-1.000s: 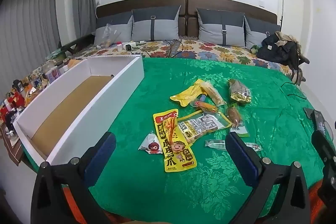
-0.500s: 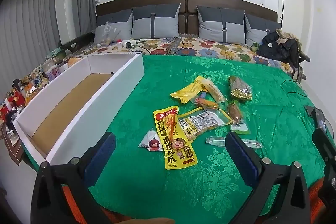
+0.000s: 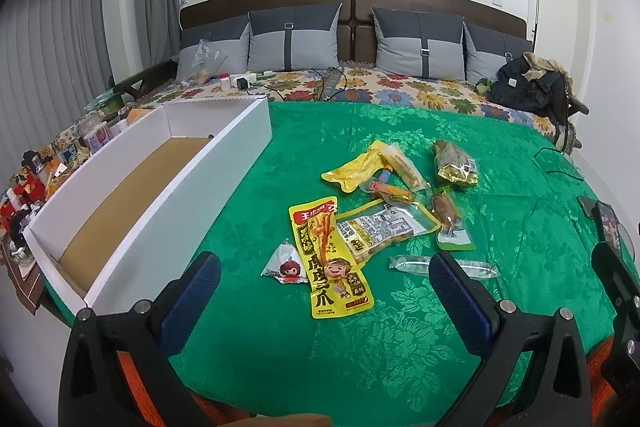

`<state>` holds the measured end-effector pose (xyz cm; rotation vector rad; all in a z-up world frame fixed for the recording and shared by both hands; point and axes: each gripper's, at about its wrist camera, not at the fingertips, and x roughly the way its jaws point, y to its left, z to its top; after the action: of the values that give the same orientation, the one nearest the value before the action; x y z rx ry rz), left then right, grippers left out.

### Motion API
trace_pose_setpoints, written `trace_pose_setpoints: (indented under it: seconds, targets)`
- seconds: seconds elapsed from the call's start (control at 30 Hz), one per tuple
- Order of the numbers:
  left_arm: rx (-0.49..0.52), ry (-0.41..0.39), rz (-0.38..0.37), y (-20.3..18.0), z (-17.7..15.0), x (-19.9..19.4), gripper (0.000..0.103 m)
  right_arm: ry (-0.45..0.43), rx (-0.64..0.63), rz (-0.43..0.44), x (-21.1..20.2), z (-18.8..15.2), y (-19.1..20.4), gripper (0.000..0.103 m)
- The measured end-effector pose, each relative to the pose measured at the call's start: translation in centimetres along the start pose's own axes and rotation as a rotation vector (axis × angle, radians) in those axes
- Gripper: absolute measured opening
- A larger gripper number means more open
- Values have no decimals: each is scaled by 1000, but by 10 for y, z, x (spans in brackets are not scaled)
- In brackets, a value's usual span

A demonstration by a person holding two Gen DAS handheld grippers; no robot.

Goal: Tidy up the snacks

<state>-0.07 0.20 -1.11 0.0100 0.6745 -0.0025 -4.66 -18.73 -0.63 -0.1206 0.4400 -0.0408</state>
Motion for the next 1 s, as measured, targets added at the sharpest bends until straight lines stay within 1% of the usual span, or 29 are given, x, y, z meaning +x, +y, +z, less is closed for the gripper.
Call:
trace_pose_setpoints:
  seconds: [0.17, 0.3, 0.47, 0.73, 0.87, 1.0]
  targets:
    - [-3, 32, 7, 5, -9, 12, 103, 8, -10, -8, 5, -5, 1, 95]
    - [-1, 81, 10, 6, -22, 30, 103, 17, -36, -10, 11, -12, 5, 95]
    - [8, 173, 16, 7, -45, 60, 103, 98, -63, -3, 33, -33, 7, 95]
    - [7, 326, 23, 11, -77, 107, 103, 256, -89, 58, 69, -65, 11, 95]
    - [24, 357, 33, 8, -83, 120, 103, 334, -80, 89, 88, -79, 15, 95]
    - [16, 352, 12, 10, -85, 124, 103, 398, -81, 103, 101, -92, 18, 95]
